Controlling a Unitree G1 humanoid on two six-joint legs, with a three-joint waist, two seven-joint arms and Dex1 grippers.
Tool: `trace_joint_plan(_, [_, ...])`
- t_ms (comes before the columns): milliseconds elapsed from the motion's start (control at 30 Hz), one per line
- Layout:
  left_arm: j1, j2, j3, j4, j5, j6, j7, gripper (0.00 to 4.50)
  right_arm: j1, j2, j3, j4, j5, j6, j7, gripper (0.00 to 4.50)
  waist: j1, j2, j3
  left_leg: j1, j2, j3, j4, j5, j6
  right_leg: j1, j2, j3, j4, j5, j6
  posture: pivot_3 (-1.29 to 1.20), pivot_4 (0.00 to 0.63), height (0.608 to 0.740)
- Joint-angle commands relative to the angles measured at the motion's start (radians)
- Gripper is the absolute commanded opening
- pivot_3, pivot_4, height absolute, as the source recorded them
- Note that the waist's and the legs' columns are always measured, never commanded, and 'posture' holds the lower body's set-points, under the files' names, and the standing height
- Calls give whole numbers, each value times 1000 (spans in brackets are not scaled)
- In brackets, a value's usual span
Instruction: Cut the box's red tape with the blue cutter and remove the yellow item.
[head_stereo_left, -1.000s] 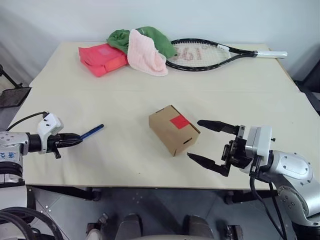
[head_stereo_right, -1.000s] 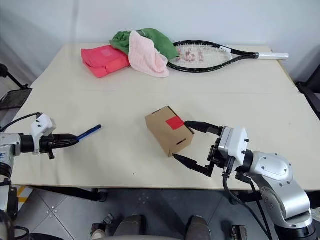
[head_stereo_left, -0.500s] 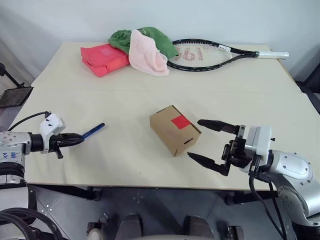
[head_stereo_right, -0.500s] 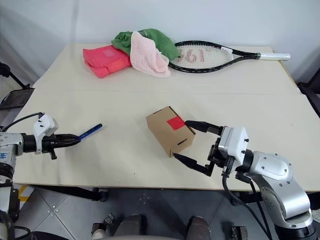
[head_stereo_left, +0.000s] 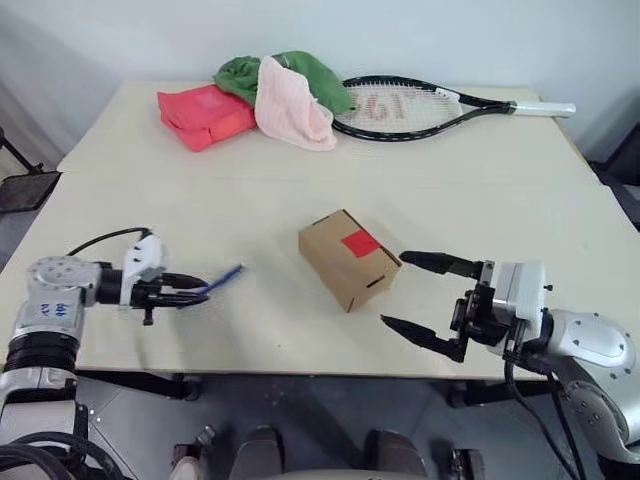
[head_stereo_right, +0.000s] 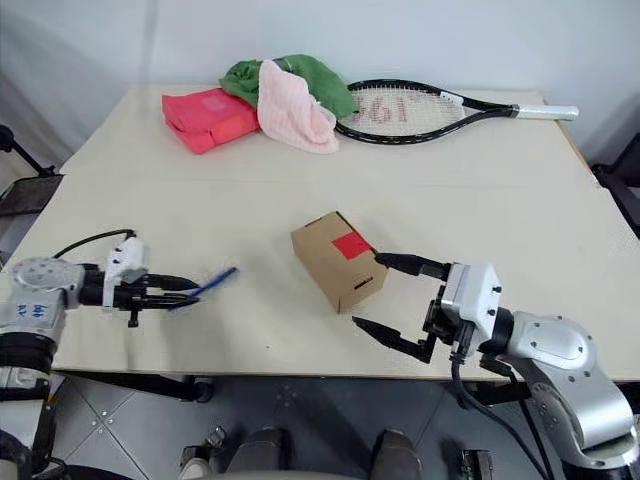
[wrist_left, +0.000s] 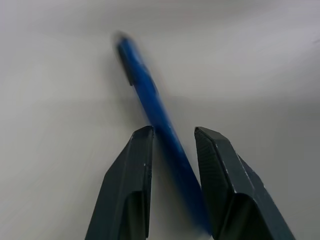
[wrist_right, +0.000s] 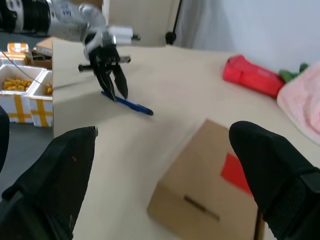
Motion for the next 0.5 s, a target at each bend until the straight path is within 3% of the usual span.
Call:
trace_joint_plan(33, [34,24,-48,-201,15,88,16,1398,34,-19,-51,-54,32,1,11,4500,-2,0,0,0,0,0,0,0,0,0,0,0,0,0,0,0,150,740])
trace_joint_plan(267, [93,52,-19,-318,28,229,152,1398,84,-11,-62,-100,46,13,-18,4500,-2,0,1,0,0,2,-1,0,0,0,0,2,-4,0,0,0,150,740])
trace_joint_plan(367, [127,84,39,-295,-3,220,166,1976,76,-9,-55,-95,48,14,-23,4500,-1,0,1,0,0,2,0,-1,0,0,0,2,-4,0,0,0,150,740])
trace_joint_plan(500, [166,106,102,-198,-24,127,161,3208,54,-1,-33,-90,46,15,-31,4500,-1,0,1,0,0,2,0,-1,0,0,0,2,-4,0,0,0,150,740])
